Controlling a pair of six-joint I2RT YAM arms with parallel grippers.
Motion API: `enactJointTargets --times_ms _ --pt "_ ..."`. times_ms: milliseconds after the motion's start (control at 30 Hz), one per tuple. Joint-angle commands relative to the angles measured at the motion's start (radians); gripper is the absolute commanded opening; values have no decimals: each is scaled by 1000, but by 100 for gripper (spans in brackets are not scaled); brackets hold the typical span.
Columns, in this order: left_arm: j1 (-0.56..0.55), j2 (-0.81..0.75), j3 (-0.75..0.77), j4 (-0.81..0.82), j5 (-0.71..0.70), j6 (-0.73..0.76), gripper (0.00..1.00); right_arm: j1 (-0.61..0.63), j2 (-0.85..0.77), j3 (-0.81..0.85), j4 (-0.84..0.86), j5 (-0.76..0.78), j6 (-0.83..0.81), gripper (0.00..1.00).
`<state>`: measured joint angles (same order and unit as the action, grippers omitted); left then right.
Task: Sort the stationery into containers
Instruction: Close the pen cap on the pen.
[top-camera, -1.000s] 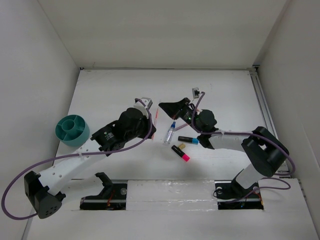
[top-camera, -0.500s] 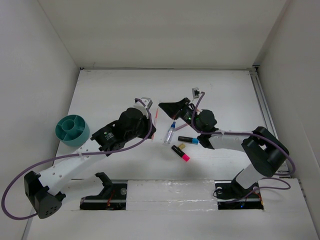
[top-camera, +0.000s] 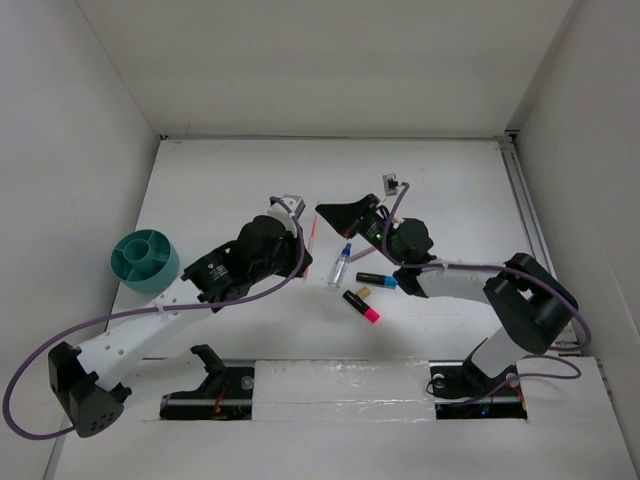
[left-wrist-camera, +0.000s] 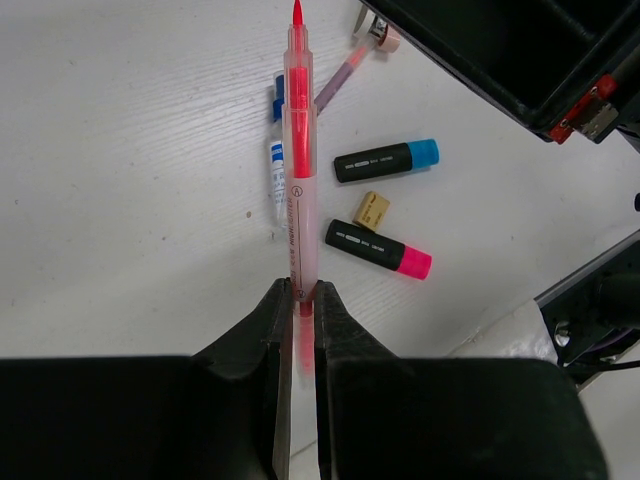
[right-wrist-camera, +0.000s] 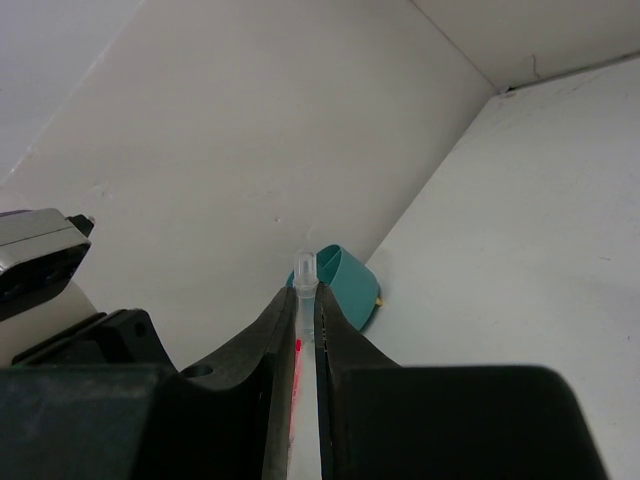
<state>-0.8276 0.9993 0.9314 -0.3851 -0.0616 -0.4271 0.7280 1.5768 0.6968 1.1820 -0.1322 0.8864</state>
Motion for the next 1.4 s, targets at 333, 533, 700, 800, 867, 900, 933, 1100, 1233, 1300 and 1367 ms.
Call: enactJointTargets --times_ms 333,533,700,800,867,900,933,1100,1233,1300,1367 --pt "2 -16 -2 23 2 5 0 10 -20 50 42 -15 -14 0" --pt "2 -16 -2 23 2 5 0 10 -11 30 42 -15 -14 0" --pt "2 -16 -2 23 2 5 0 10 -11 21 42 -15 -14 0" --pt "2 -25 -2 23 -7 5 0 10 -11 12 31 -15 -14 0" --pt "2 -25 -2 23 -7 5 0 10 -11 12 31 -15 -14 0" --pt "2 -25 -2 23 -7 5 0 10 -11 12 31 -15 -14 0" --pt "2 -25 -2 23 -7 5 0 10 -11 12 31 -15 -14 0" --pt "2 -44 -2 23 -7 -4 0 19 -11 12 31 -15 -14 0" --pt "2 -44 -2 23 -17 -4 0 19 -1 12 31 -24 -14 0" --pt "2 -44 -2 23 -17 -4 0 28 -1 1 31 -24 -14 0" --pt "2 -44 -2 23 -17 -4 0 28 -11 1 42 -24 -14 0"
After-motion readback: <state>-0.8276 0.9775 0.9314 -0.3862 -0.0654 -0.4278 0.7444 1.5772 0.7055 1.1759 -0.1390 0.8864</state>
